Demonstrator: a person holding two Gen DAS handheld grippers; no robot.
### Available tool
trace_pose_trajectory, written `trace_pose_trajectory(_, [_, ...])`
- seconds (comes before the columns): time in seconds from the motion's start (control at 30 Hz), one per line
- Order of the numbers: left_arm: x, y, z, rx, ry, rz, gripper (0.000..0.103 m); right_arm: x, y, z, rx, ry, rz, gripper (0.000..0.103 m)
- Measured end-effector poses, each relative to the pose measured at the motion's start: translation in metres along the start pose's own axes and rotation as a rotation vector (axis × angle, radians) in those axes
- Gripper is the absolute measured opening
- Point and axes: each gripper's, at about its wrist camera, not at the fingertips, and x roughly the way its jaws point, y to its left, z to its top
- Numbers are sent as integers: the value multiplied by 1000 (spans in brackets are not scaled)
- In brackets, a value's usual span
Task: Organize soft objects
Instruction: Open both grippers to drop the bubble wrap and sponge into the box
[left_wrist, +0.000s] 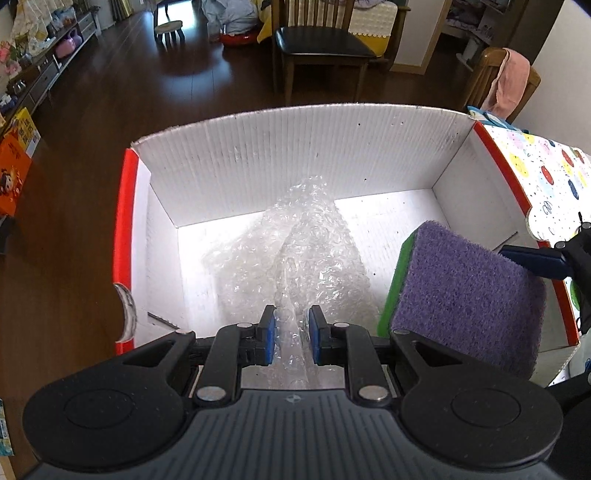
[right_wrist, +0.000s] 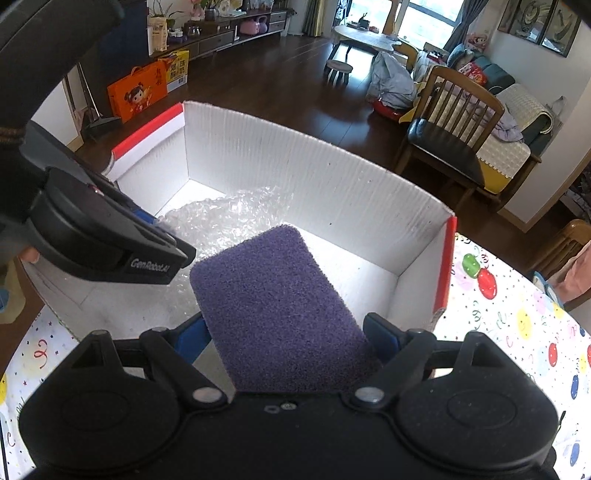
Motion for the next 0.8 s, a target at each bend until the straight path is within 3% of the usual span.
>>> trace_pose_trajectory(0.47, [6,-9,7,20,14,13,21,3,-5,-5,21,14,38,91])
trace_pose_trajectory(0.5, [7,-10,7,18,12,15,27,1,-6,-4,21,9,45,94])
trace_pose_trajectory(0.57, [7,-12,6,20,6,14,51,-2,-6,-5,9,2,53,98])
trace_pose_trajectory(0.6, [6,-12,5,24,1,13,73,-3,-6,-6,2,-5,51,98])
trace_pose_trajectory(0.63, [5,-13,5,27,-5,13,78,-6,-6,-6,-3,-12,50,99])
trace_pose_trajectory(0.8, [-6,-15,3,34,-28,14,78,-17,-12,-8,30,-34,51,100])
